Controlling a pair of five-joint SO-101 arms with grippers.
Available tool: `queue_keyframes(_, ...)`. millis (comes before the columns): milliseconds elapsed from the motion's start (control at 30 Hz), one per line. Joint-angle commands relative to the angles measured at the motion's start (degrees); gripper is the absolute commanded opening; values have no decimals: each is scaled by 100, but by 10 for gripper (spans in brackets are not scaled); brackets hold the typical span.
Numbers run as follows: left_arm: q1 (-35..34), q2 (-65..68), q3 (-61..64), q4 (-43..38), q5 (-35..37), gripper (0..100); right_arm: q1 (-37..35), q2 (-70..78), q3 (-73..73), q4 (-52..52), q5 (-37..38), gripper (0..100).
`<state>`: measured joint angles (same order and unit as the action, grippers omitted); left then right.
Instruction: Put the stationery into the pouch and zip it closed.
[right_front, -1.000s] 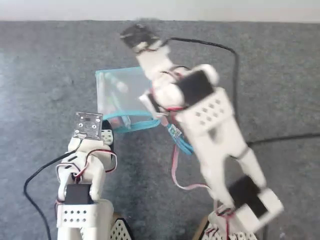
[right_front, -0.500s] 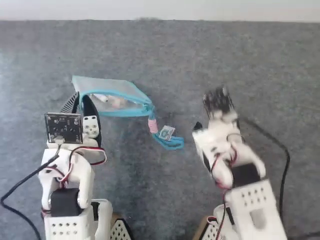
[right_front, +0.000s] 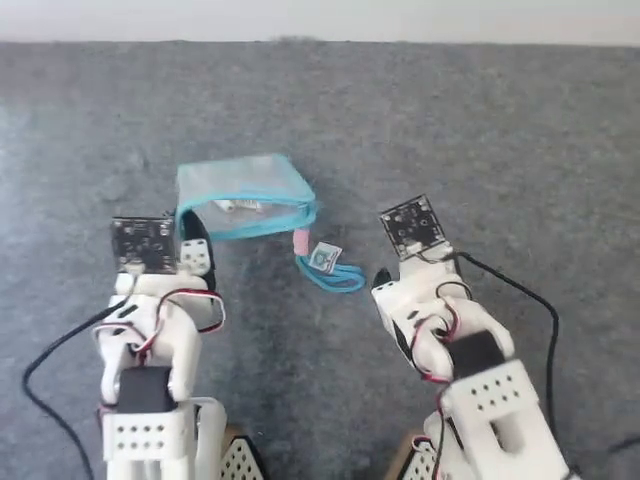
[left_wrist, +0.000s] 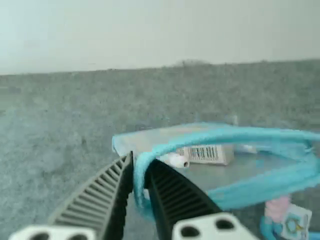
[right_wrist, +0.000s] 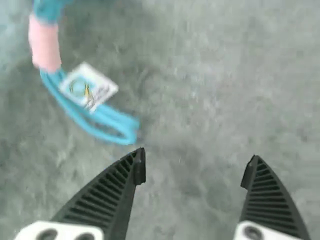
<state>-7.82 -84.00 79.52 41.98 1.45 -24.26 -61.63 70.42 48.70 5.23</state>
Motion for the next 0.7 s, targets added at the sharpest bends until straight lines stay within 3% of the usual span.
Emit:
queue_keyframes(0,0,35,409,-281,-193,10,-382,734,-554,-13,53,307)
queue_keyframes(267,-35,35,505,-281,-193,10,-866,2035,-941,-154,53,307)
queue_keyframes(667,-26,35,866,-290,-202,11,-857,2809,-1152,-312,53,307)
